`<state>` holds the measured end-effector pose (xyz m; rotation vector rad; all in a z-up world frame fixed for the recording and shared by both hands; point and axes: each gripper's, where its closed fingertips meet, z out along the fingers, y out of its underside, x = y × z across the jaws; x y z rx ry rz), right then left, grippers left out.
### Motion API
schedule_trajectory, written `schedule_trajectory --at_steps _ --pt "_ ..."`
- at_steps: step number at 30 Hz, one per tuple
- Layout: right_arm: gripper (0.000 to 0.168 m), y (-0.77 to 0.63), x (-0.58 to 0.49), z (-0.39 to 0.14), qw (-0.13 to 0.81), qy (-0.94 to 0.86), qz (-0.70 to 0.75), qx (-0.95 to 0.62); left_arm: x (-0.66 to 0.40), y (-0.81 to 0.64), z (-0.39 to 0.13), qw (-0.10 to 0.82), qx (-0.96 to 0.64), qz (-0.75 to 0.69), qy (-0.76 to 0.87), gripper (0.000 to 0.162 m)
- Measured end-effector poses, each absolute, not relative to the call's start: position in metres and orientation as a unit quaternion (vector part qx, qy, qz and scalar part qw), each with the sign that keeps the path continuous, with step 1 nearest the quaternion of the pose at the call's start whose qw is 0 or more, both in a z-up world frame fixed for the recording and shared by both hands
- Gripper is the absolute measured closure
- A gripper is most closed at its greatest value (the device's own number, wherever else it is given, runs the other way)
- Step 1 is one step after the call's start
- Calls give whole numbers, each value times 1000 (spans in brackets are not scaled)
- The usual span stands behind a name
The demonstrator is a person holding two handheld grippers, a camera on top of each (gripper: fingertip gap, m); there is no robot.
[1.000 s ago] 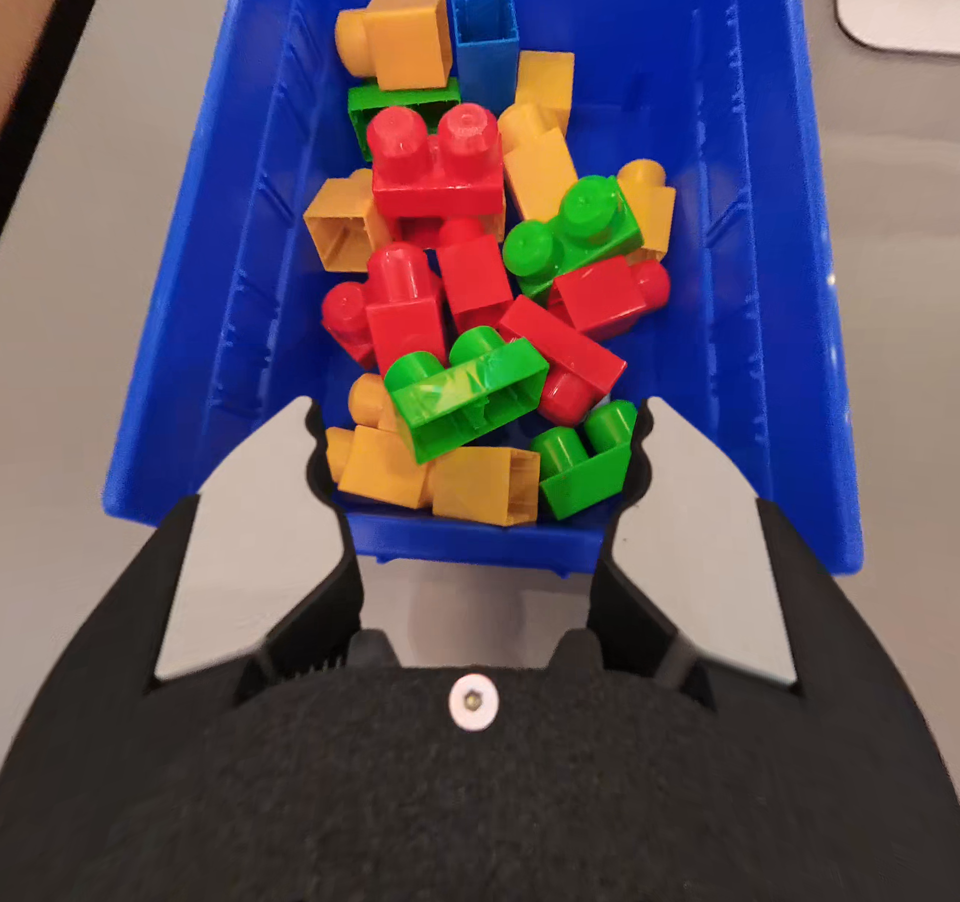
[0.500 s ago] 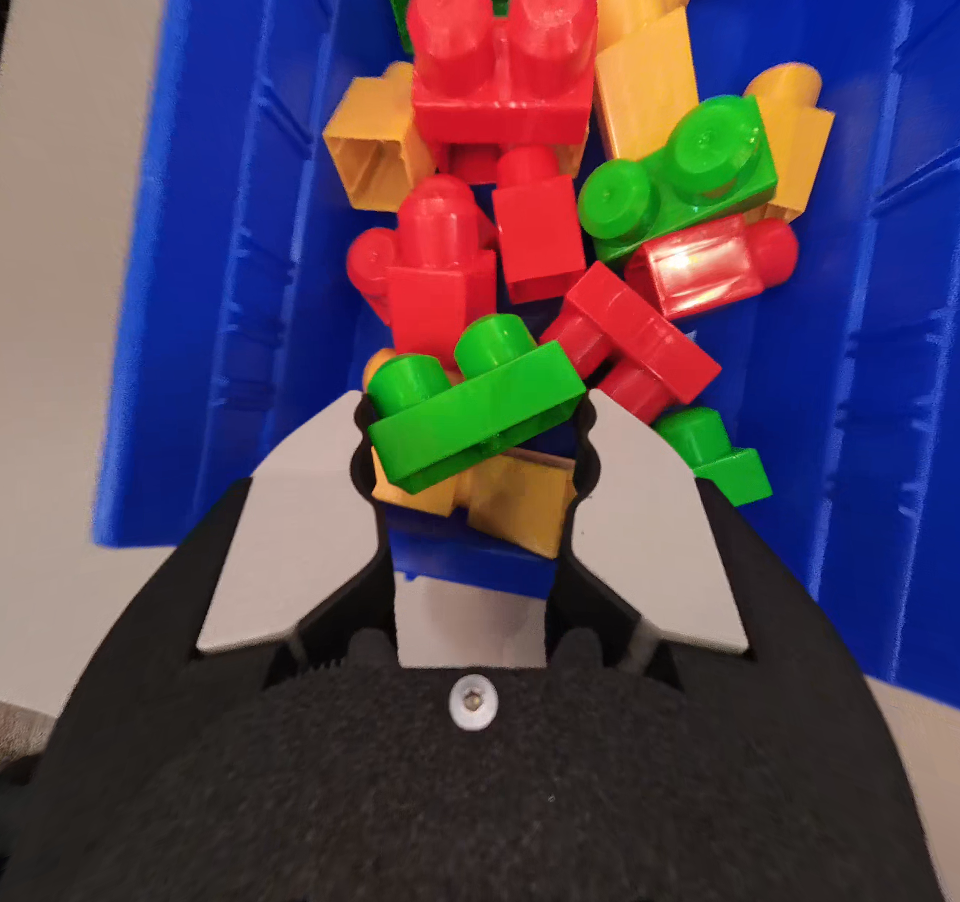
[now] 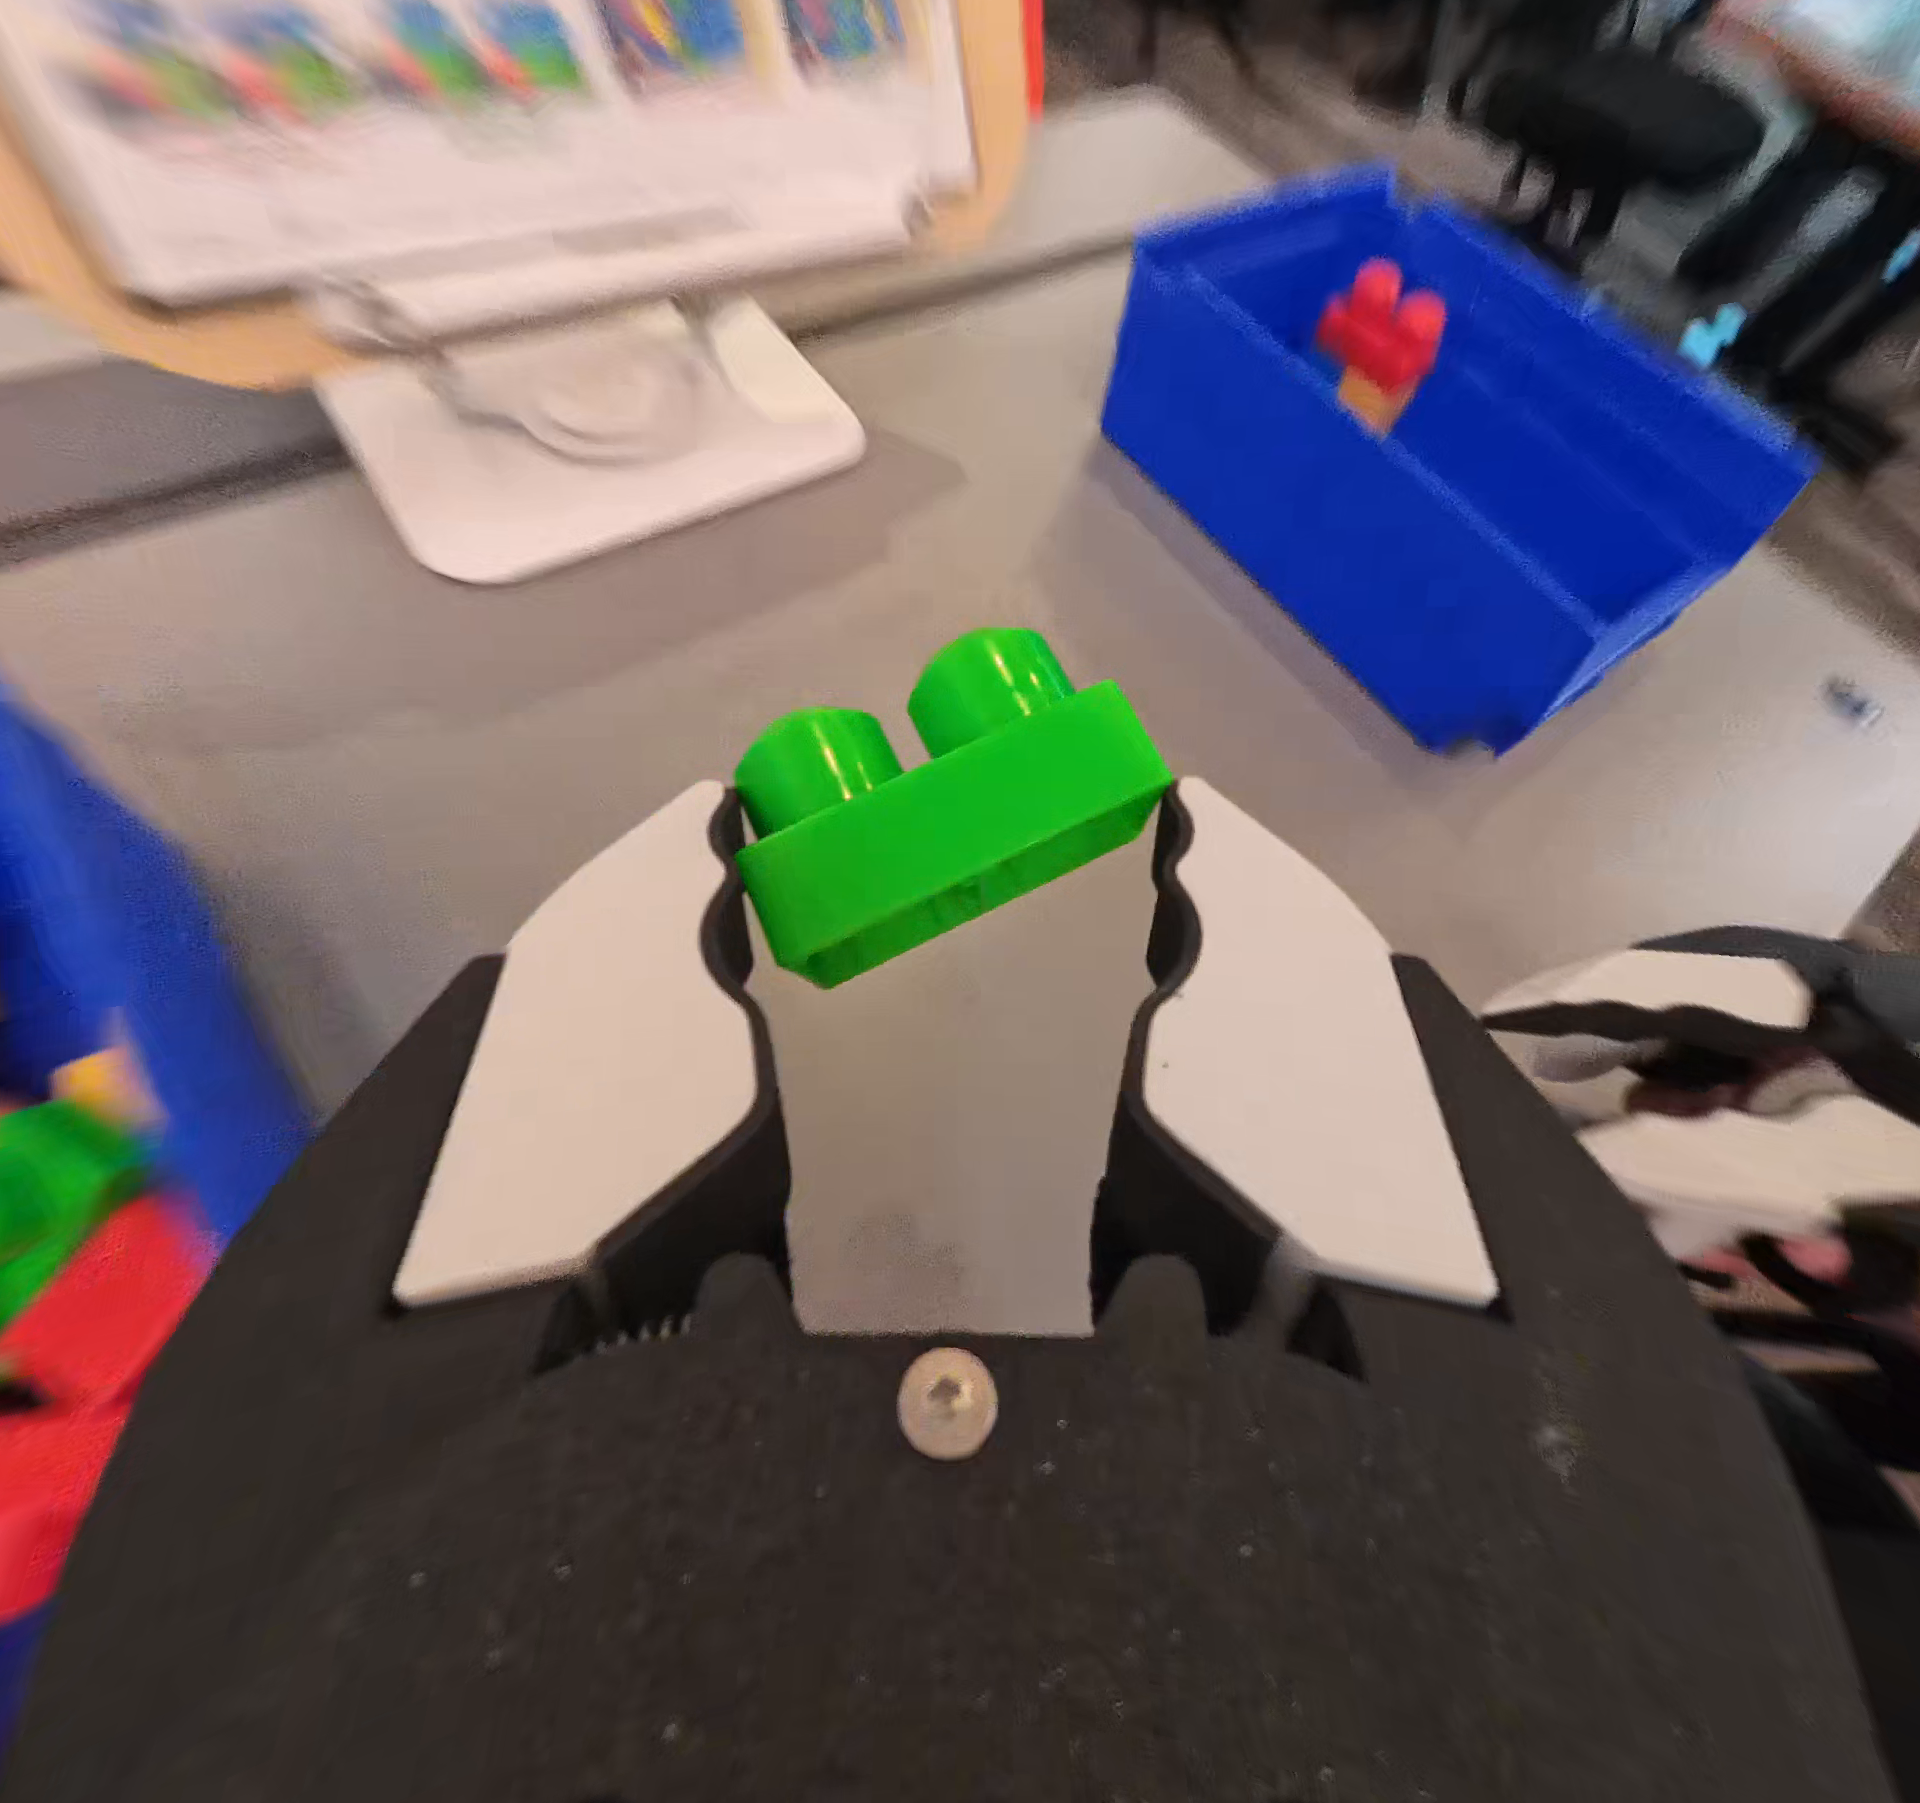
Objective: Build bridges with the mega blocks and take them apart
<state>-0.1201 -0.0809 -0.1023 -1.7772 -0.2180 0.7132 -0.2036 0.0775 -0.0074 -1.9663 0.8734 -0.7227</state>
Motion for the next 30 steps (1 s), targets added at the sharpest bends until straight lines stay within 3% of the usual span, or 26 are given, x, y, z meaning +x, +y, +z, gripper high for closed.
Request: schedule_trajectory --at_steps 5,9,21,24,30 --pt "132 -83 -126 -105 567 -103 301 -760 -106 89 -128 328 -821 -179 431 87" --pt "132 -86 -129 -106 570 -113 290 -761 -82 104 -161 307 -830 -182 429 87" --pt "132 -84 -129 -112 559 -111 296 -766 -89 119 -186 298 -836 -191 419 86" --pt "132 -84 -129 -112 558 -110 298 -767 -91 120 -187 301 -838 -182 417 62" --pt "133 -84 -126 -111 558 -107 301 -766 -148 74 -128 378 -808 -207 402 65"
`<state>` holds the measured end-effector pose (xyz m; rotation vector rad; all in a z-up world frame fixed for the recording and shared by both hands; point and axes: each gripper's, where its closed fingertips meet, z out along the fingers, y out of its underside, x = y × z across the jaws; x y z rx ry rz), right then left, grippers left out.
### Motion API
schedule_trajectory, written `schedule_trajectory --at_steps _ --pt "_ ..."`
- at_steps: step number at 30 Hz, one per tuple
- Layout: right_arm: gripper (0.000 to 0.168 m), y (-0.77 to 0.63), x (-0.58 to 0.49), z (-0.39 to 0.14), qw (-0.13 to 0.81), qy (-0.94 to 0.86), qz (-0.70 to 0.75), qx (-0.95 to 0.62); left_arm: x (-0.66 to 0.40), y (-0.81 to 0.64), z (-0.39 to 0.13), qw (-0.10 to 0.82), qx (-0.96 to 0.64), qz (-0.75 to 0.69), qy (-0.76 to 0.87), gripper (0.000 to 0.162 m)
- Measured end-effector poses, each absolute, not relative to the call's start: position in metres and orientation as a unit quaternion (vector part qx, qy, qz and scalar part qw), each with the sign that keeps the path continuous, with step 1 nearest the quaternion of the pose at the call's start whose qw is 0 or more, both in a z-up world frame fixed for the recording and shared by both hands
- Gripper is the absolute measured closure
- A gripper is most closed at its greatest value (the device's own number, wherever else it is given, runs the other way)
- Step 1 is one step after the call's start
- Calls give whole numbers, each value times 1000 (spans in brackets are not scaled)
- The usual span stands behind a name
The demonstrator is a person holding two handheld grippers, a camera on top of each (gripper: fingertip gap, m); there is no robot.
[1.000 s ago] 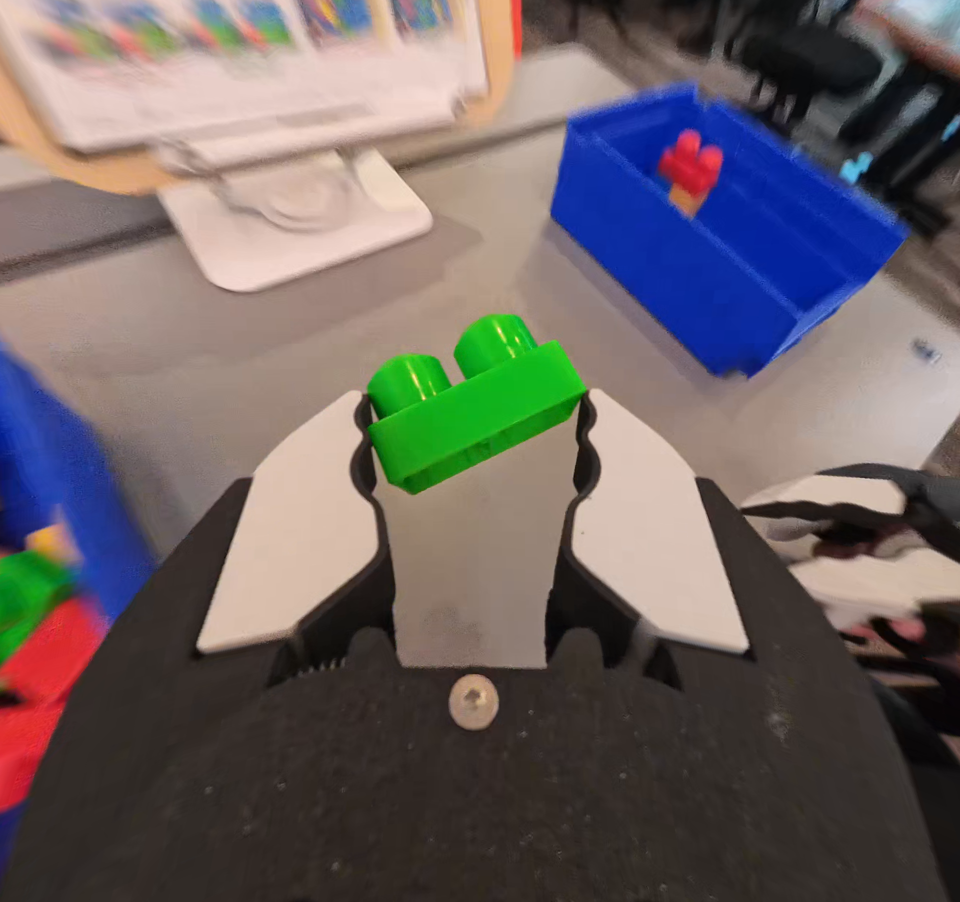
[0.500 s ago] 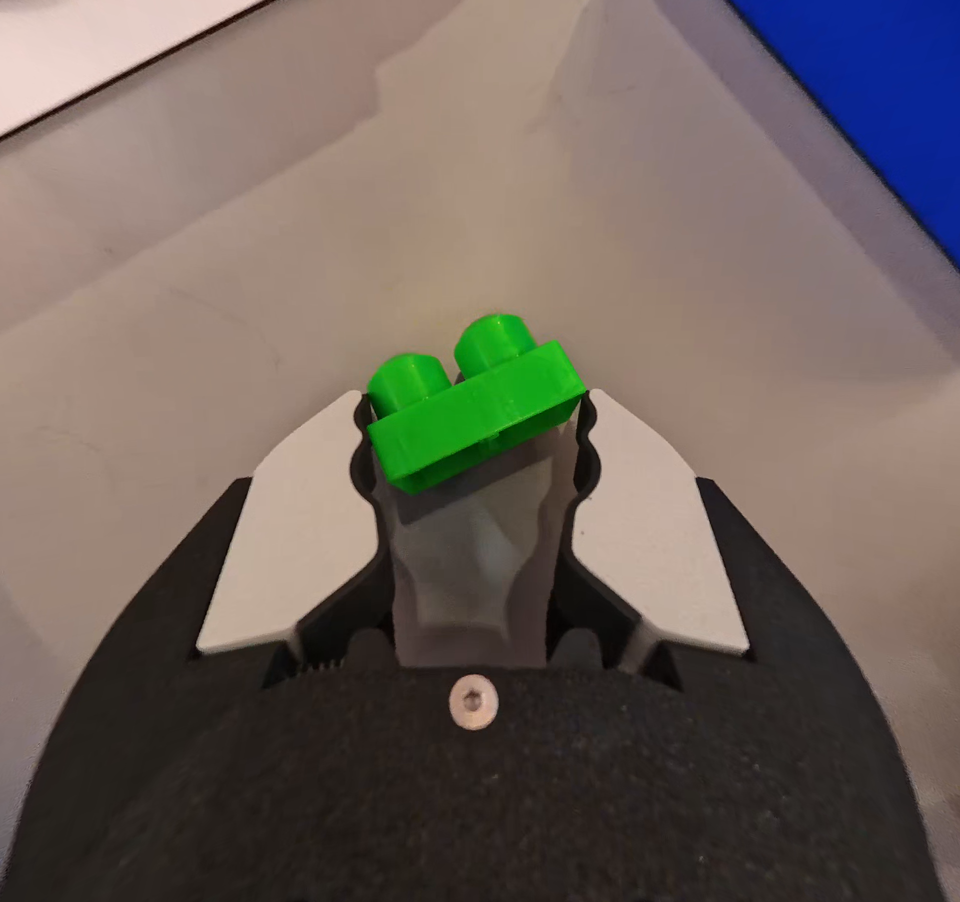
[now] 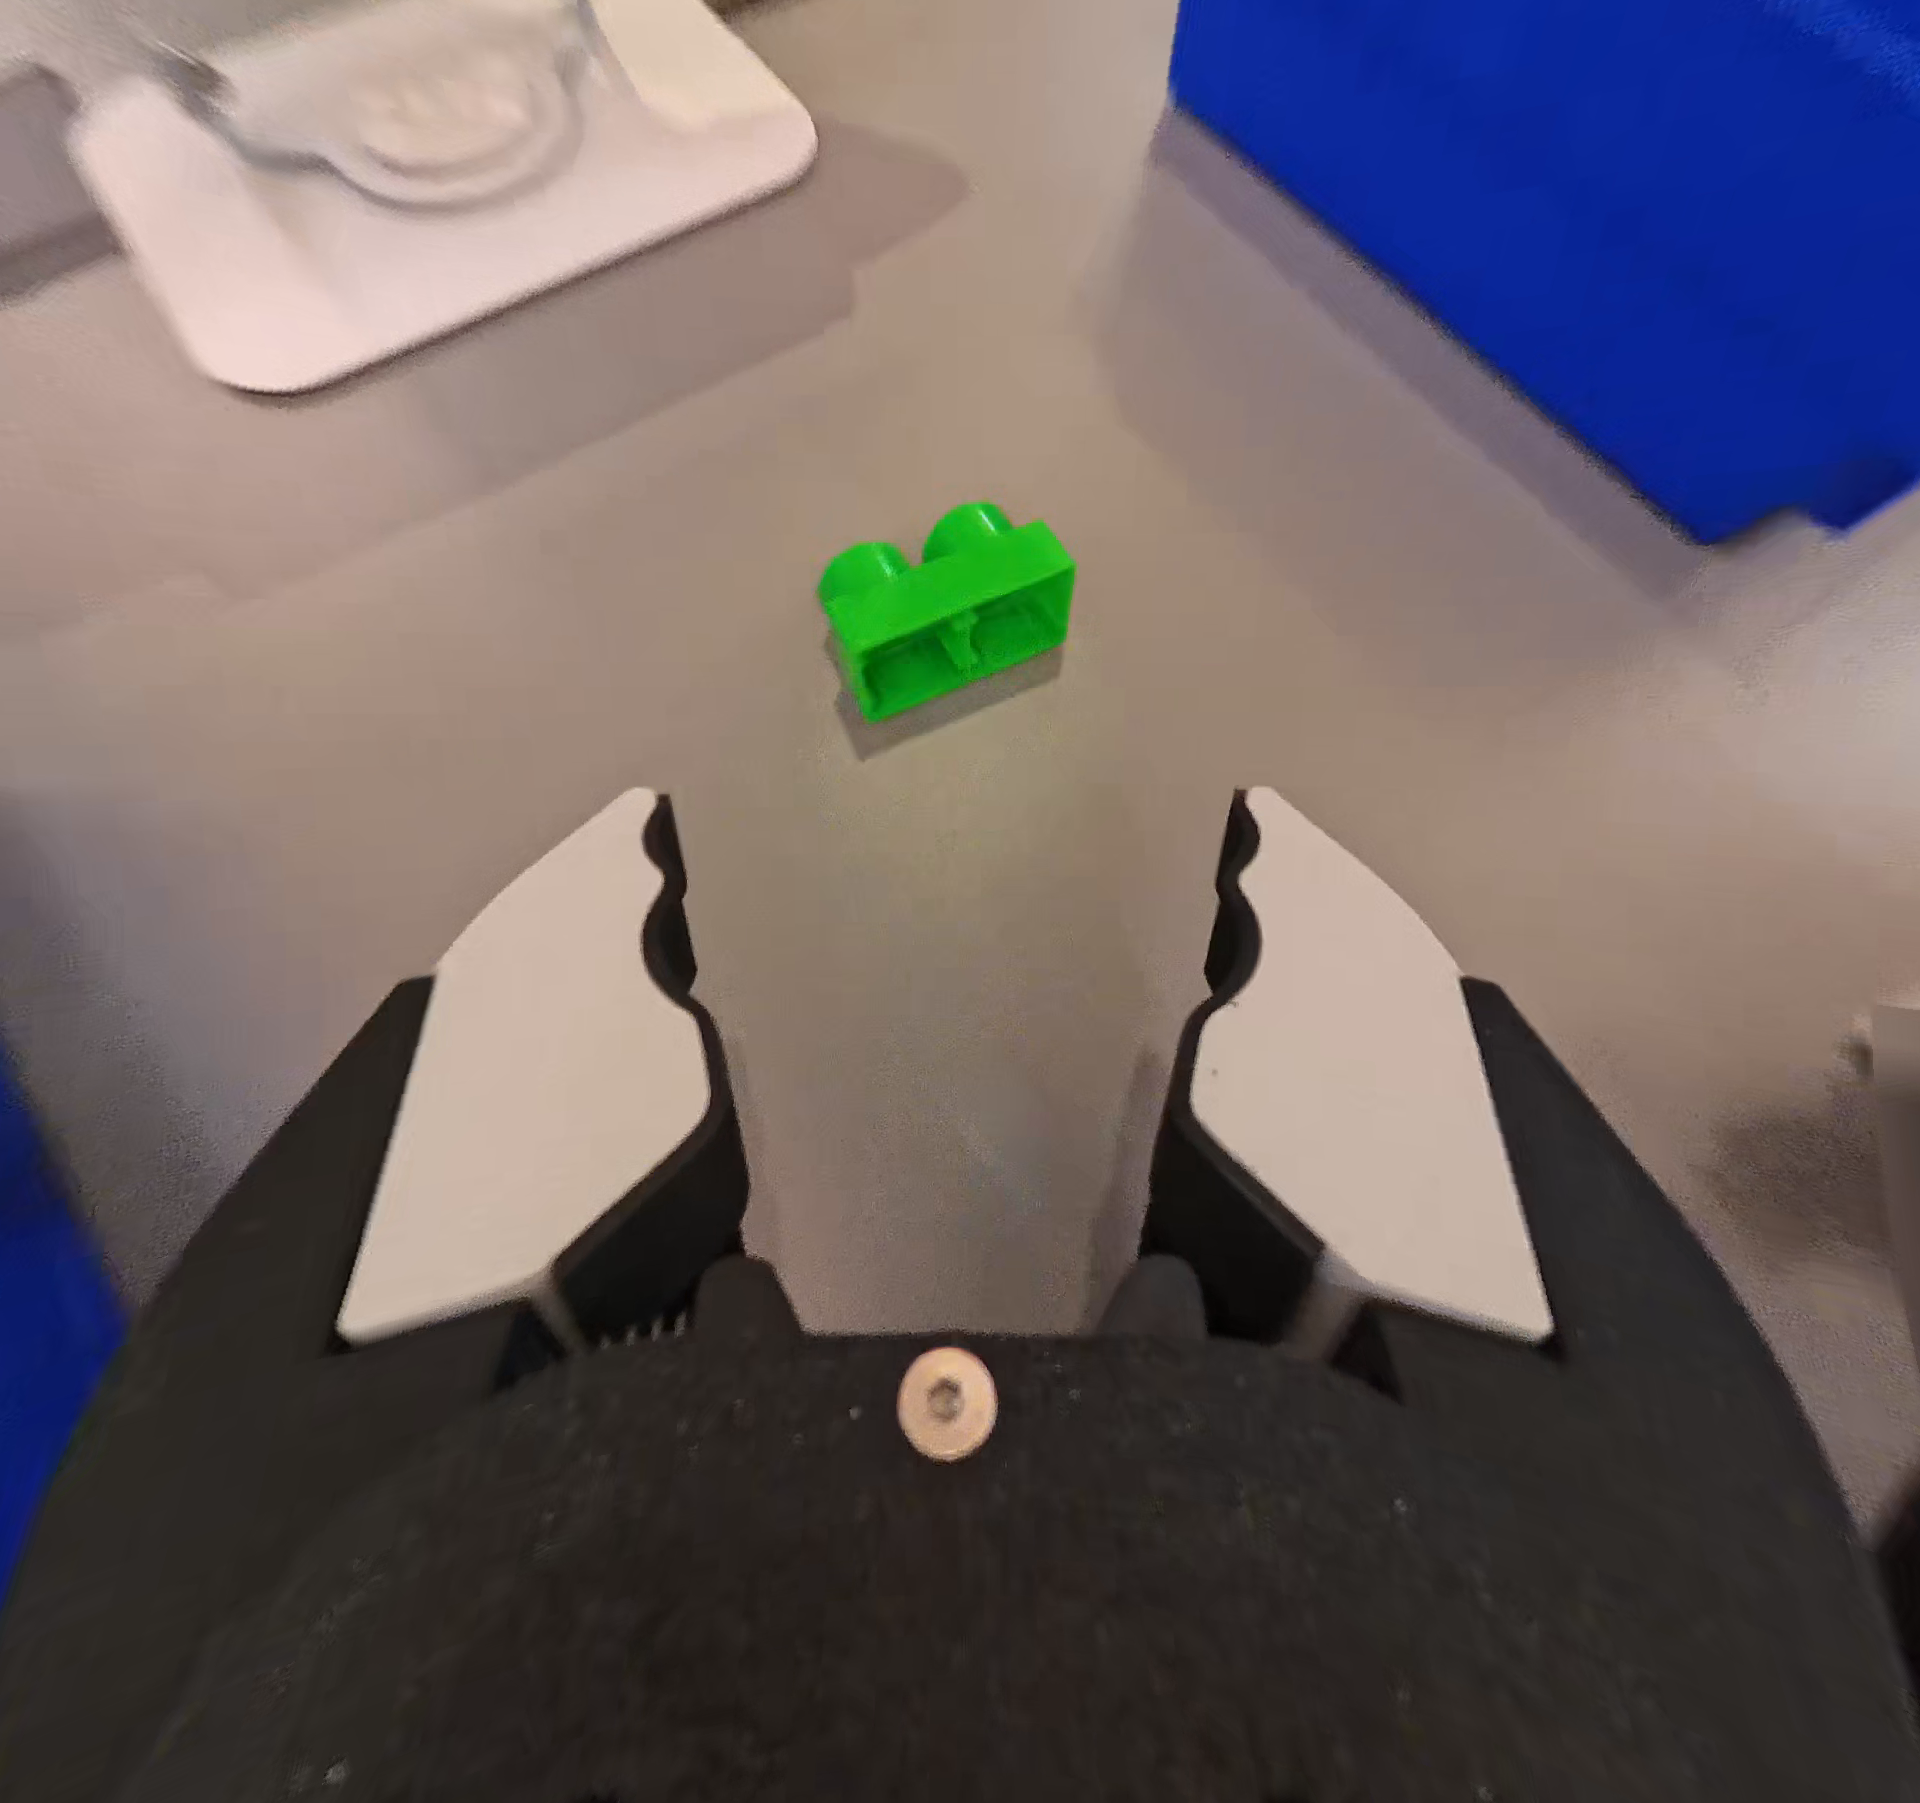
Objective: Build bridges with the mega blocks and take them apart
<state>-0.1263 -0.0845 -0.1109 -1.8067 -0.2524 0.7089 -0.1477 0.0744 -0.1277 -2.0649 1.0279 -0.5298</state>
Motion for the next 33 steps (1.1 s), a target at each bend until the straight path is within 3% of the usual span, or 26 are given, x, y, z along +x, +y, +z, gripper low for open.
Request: schedule_trajectory --at_steps 7,12,14,17,20,21,22,23,30,33 --pt "133 -83 -125 -110 551 -97 319 -765 -319 29 -67 493 -816 -167 252 78" --pt "133 -80 -131 -109 548 -105 327 -763 -425 90 -93 437 -879 -80 173 77" --pt "133 -80 -135 -108 548 -111 326 -762 -440 118 -112 387 -906 -72 154 70" --pt "133 -81 -140 -106 549 -123 320 -762 -454 162 -125 367 -921 -61 116 84" --pt "133 -82 -141 -107 549 -128 315 -763 -463 183 -149 313 -944 -57 86 80" --pt "133 -83 -142 -108 548 -129 314 -764 -464 186 -152 309 -946 -56 82 89" --pt "133 -83 -141 -109 547 -130 313 -765 -465 186 -150 310 -945 -50 86 116" --pt "134 -83 -140 -111 546 -129 312 -767 -464 183 -148 310 -945 -50 93 128" --pt "135 -82 -135 -113 539 -112 327 -768 -469 172 -133 332 -936 -44 111 128" --pt "135 -82 -135 -112 542 -114 322 -768 -466 168 -100 375 -918 -67 112 129"
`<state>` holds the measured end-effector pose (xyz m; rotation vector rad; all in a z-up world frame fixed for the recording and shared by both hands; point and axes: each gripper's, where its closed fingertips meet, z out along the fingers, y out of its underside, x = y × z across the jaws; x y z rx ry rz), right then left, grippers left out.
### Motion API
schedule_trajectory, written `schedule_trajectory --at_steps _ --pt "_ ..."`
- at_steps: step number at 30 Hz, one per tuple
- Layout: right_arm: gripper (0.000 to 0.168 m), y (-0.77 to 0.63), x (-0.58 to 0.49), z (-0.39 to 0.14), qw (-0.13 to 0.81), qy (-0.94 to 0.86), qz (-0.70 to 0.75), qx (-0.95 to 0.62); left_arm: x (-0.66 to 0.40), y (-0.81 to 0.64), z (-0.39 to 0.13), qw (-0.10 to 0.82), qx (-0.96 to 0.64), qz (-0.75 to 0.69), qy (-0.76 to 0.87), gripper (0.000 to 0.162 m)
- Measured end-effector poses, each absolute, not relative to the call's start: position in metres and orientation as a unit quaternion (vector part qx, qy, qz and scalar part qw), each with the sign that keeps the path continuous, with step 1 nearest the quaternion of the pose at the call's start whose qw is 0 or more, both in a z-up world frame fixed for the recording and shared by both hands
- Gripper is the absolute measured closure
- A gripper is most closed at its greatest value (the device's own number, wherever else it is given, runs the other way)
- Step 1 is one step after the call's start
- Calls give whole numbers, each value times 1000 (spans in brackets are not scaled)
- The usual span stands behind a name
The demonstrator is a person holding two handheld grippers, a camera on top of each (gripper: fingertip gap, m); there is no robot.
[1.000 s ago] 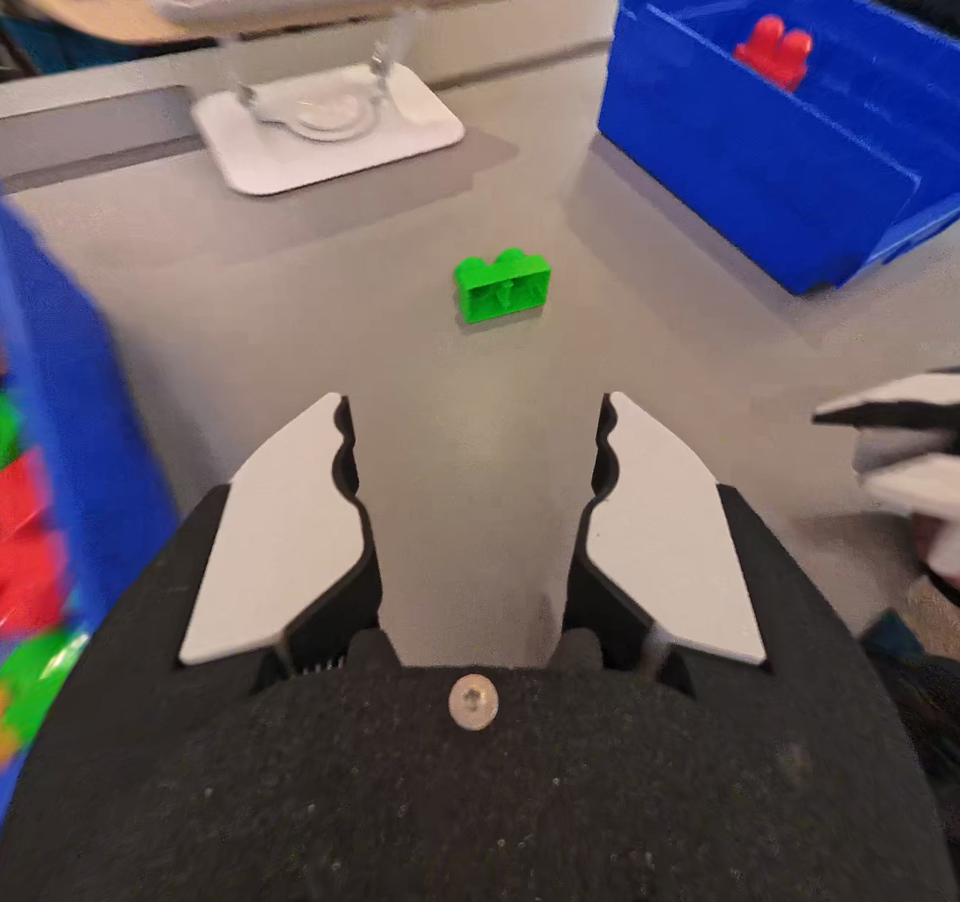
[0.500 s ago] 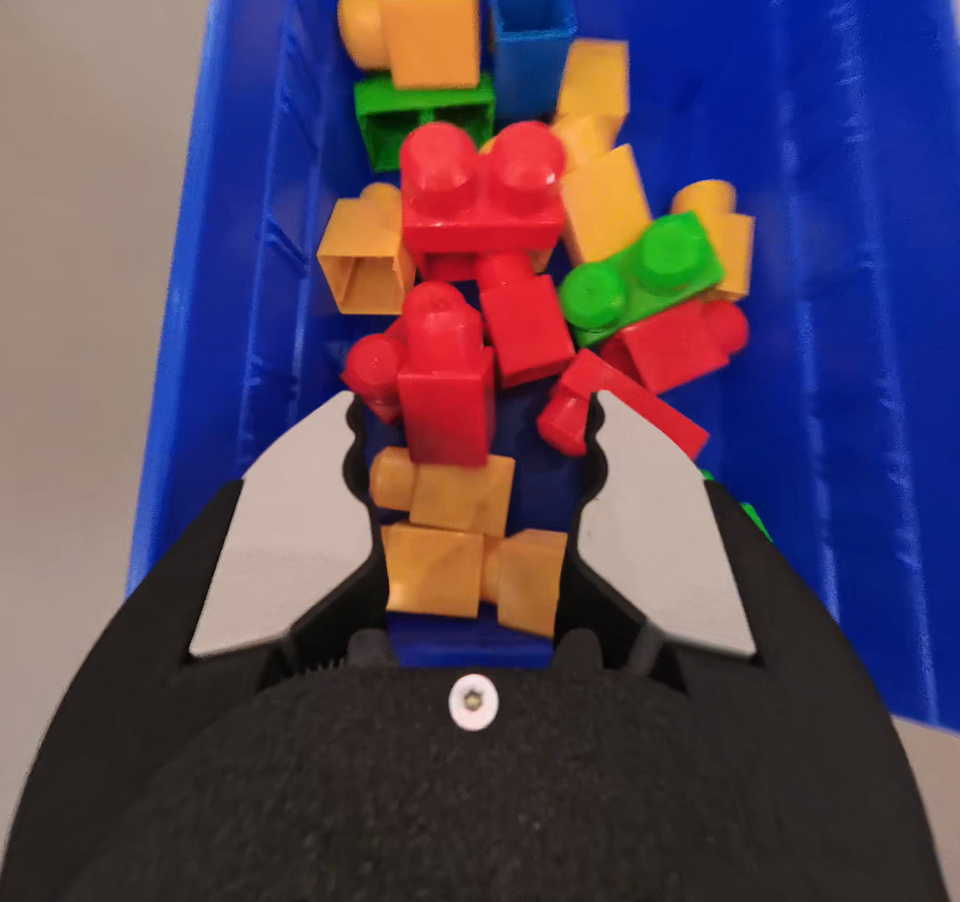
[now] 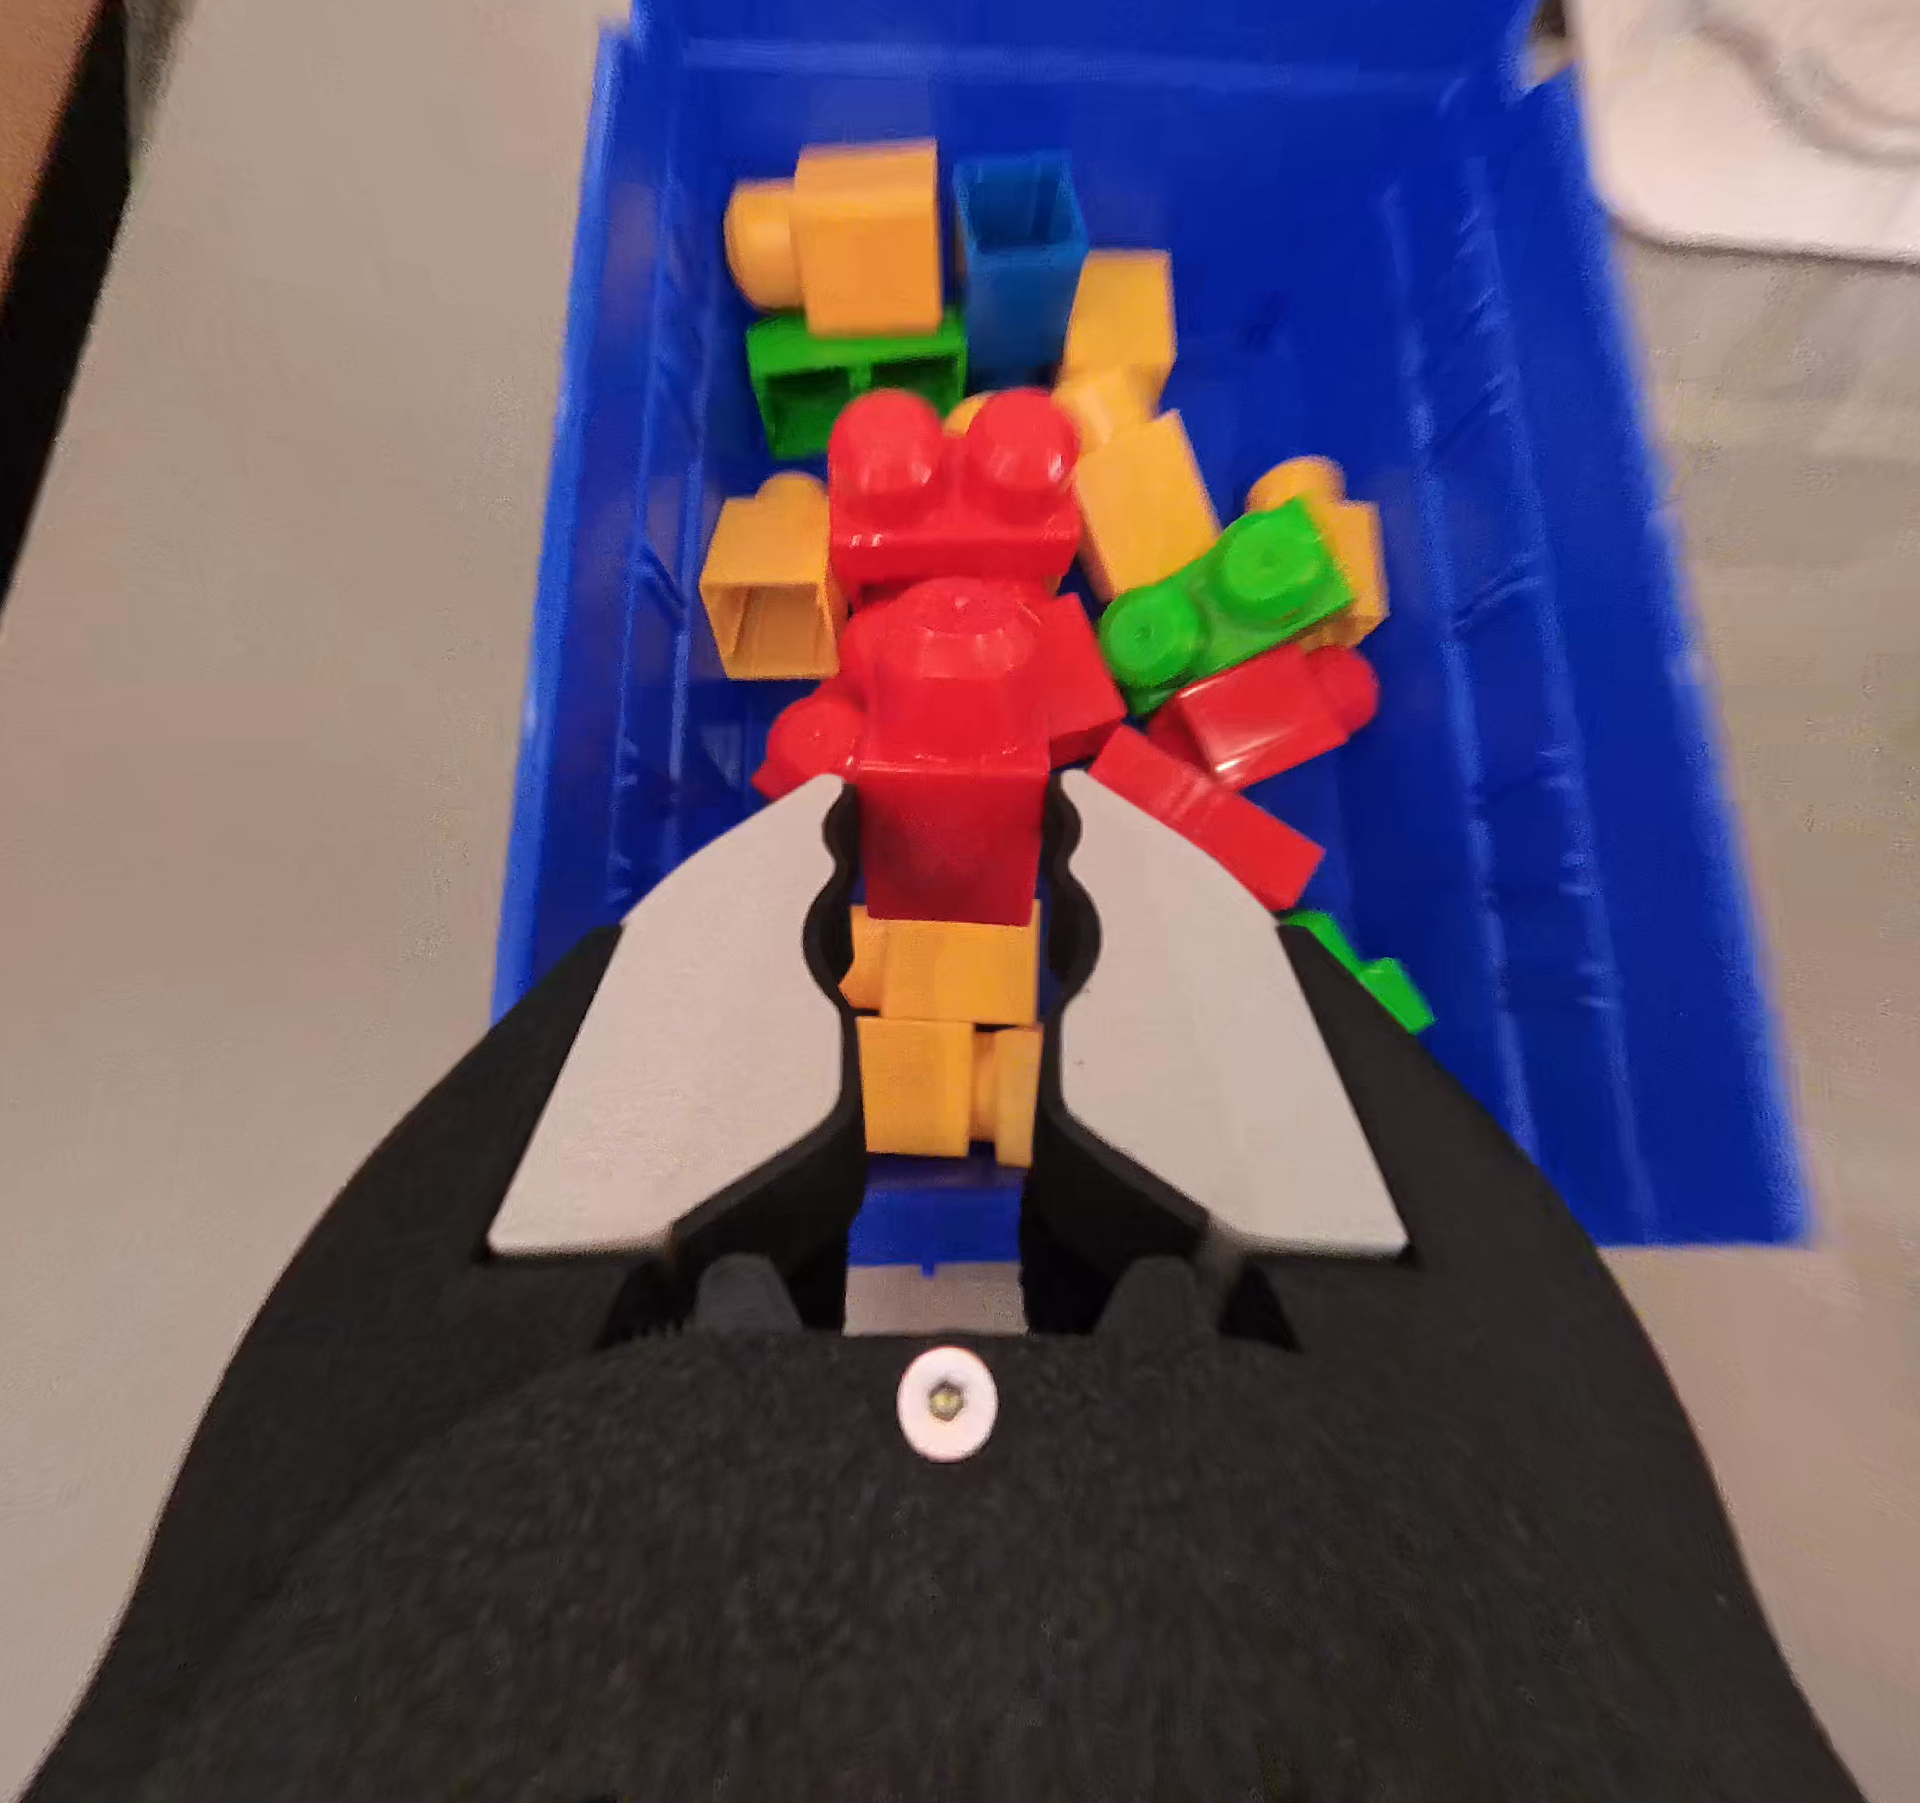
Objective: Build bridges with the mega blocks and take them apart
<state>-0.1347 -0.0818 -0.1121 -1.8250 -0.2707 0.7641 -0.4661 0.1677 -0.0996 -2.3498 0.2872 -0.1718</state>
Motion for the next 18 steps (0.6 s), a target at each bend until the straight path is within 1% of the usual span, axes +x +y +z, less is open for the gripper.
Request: schedule_trajectory --at_steps 4,6,8,11,15,18 --pt "135 -82 -135 -113 541 -115 320 -769 -429 148 -32 429 -877 -128 174 129" --pt "135 -81 -135 -113 541 -115 320 -769 -396 130 -2 445 -850 -148 238 129" --pt "135 -81 -135 -113 541 -115 320 -769 -360 109 12 440 -832 -146 304 129" --pt "136 -82 -135 -112 542 -116 318 -769 -309 82 -8 375 -839 -122 374 129" --pt "136 -82 -135 -111 543 -116 319 -768 -252 55 -78 260 -851 -70 451 129" --pt "136 -83 -135 -112 543 -117 318 -768 -231 41 -129 162 -859 -41 485 128"
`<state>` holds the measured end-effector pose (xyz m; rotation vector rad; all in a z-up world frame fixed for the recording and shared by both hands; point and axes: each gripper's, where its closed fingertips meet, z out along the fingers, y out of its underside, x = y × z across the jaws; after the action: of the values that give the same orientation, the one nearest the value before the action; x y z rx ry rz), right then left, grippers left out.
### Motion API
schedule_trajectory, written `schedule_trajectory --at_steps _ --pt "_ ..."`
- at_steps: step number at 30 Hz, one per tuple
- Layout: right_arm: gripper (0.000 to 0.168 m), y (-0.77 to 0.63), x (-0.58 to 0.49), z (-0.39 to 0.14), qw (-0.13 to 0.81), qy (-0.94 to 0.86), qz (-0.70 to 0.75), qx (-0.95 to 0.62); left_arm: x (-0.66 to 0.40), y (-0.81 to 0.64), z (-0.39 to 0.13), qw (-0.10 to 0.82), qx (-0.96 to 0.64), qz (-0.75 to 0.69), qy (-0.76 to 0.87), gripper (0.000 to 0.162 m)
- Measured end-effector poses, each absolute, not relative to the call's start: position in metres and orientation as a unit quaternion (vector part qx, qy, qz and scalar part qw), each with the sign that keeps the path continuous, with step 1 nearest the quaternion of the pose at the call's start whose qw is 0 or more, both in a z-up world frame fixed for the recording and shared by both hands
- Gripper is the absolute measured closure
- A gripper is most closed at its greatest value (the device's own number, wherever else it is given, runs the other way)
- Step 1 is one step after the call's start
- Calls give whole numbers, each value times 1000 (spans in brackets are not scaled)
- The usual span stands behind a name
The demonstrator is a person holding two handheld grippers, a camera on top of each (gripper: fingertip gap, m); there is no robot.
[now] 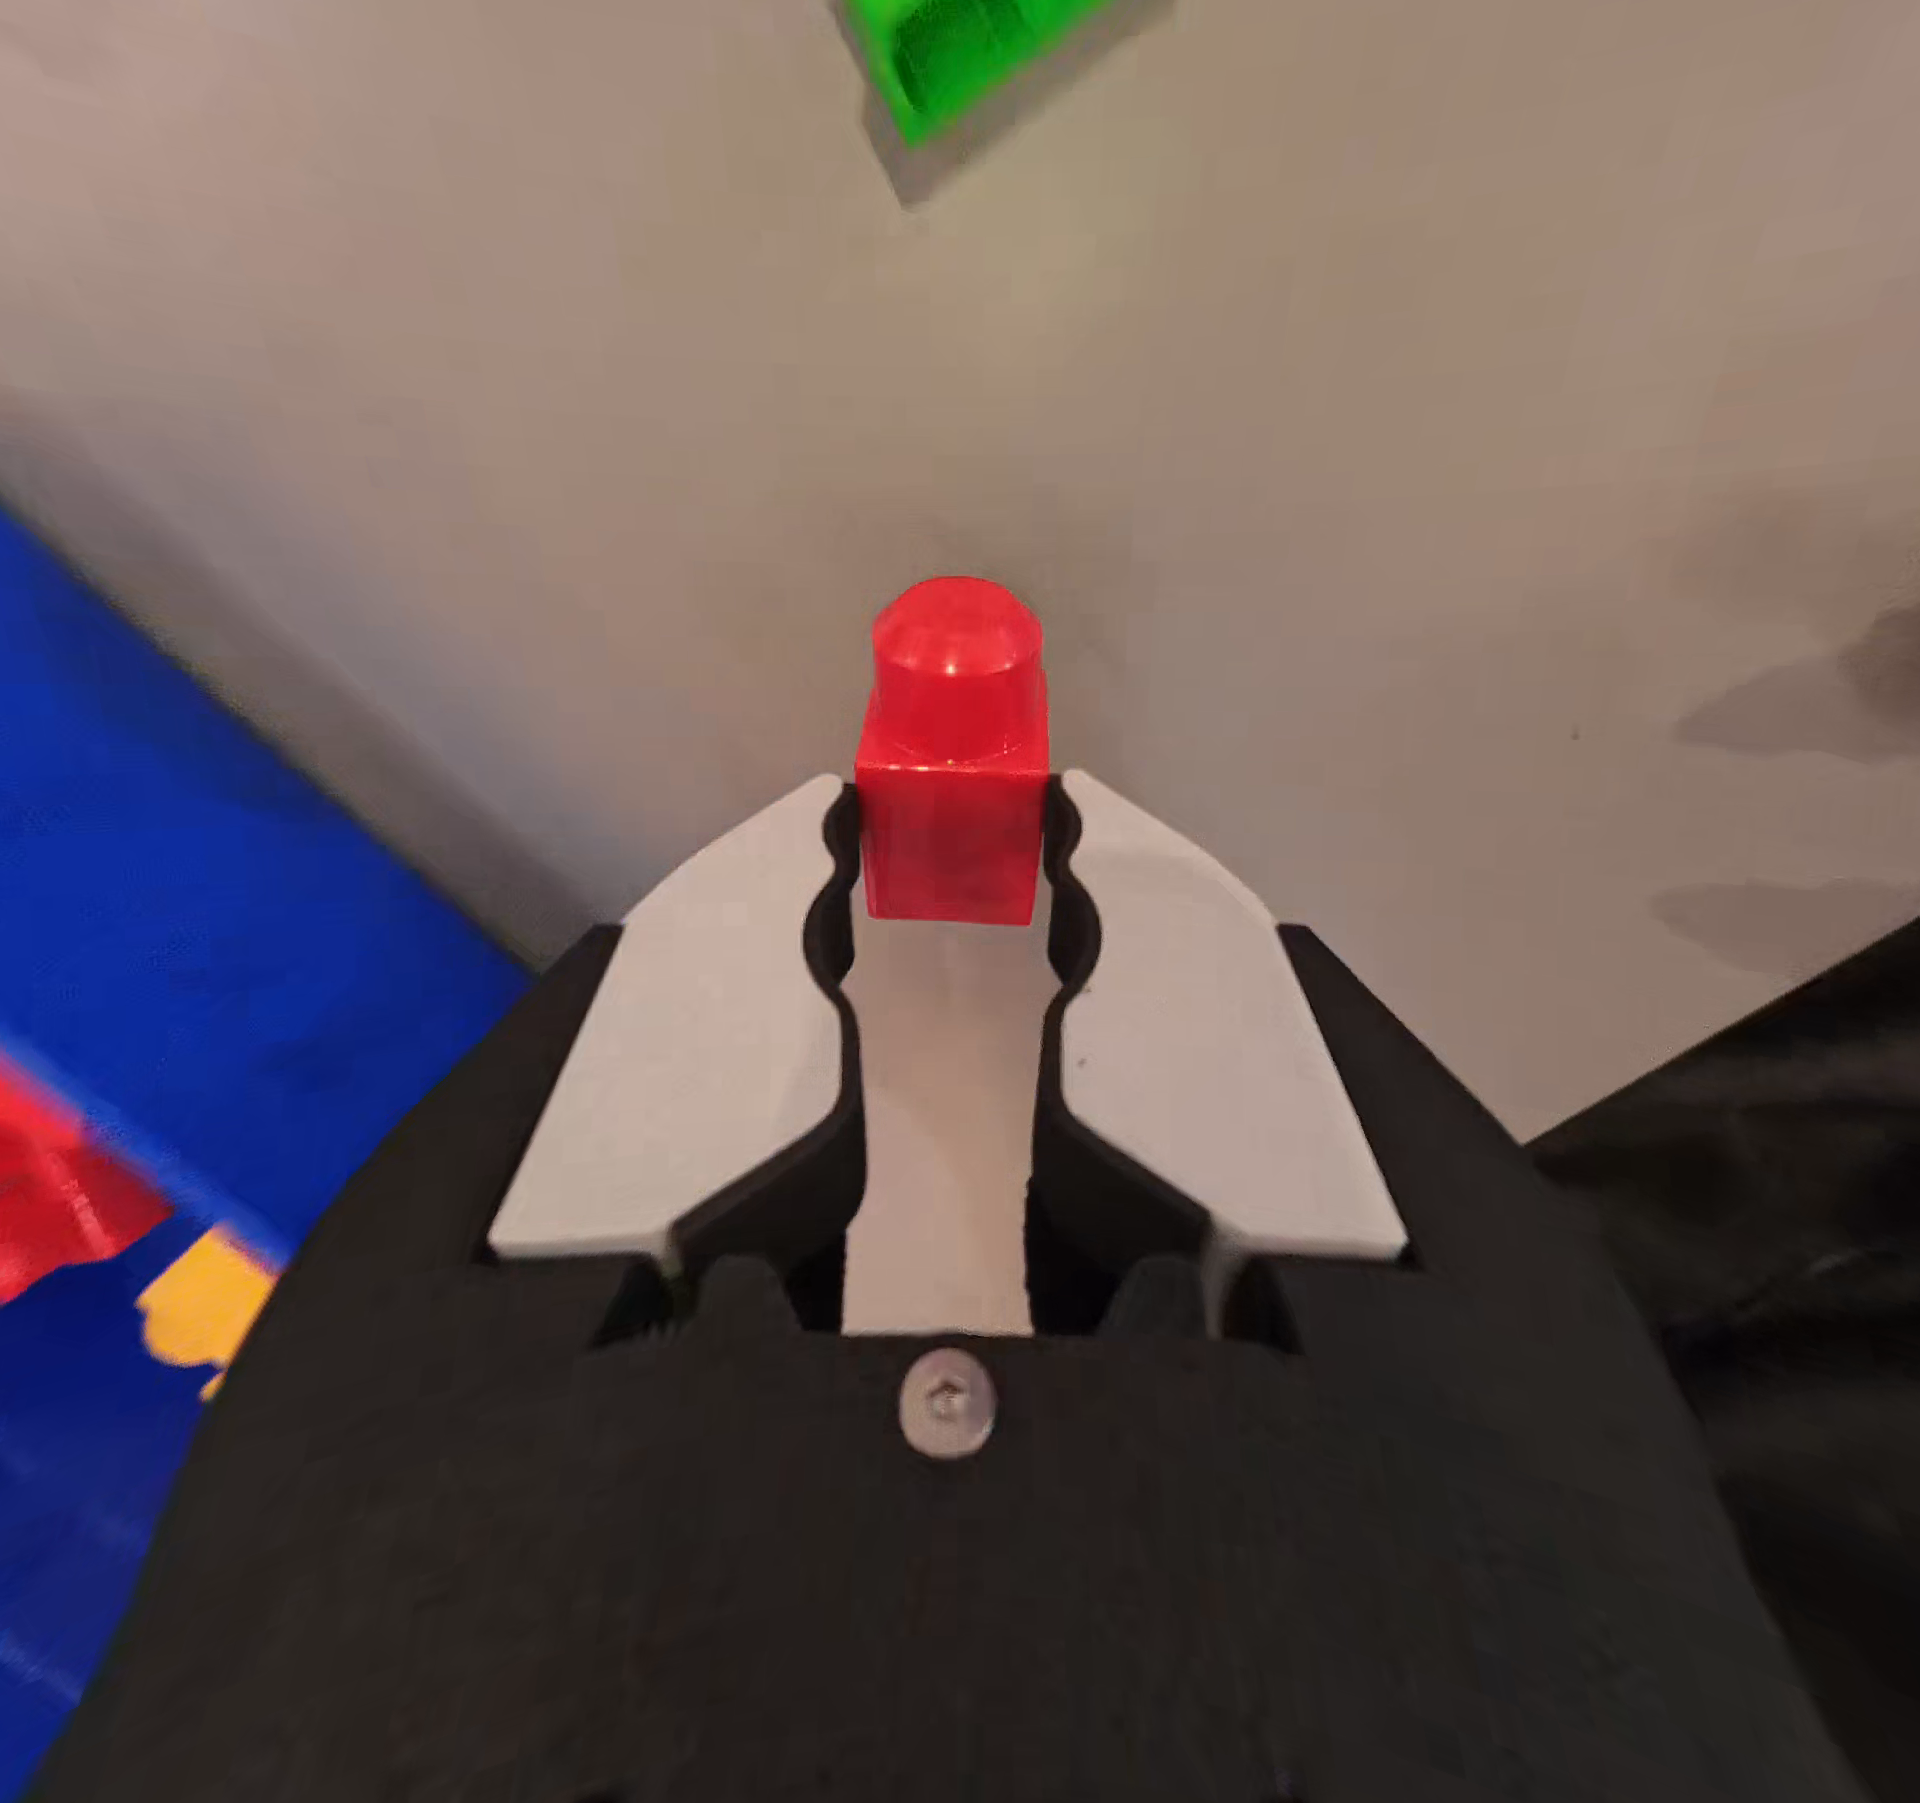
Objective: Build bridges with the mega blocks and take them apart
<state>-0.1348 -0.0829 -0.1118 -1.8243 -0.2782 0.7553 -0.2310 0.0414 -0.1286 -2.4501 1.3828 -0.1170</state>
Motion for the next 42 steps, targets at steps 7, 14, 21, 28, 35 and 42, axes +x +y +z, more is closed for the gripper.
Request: schedule_trajectory --at_steps 7,14,21,28,35,42 --pt "136 -84 -136 -110 544 -122 318 -767 -214 48 -174 67 -863 -11 501 128" --pt "136 -84 -137 -113 538 -121 321 -770 -208 48 -175 57 -859 -22 509 128" --pt "136 -85 -139 -115 535 -126 320 -772 -211 42 -146 177 -857 -80 478 94" --pt "136 -83 -131 -114 535 -106 335 -768 -320 11 -71 451 -825 -131 314 93" --pt "136 -80 -131 -115 529 -102 345 -769 -407 -12 -108 421 -870 -131 219 90" --pt "136 -80 -134 -117 524 -105 346 -771 -418 31 -103 390 -872 -69 288 89"
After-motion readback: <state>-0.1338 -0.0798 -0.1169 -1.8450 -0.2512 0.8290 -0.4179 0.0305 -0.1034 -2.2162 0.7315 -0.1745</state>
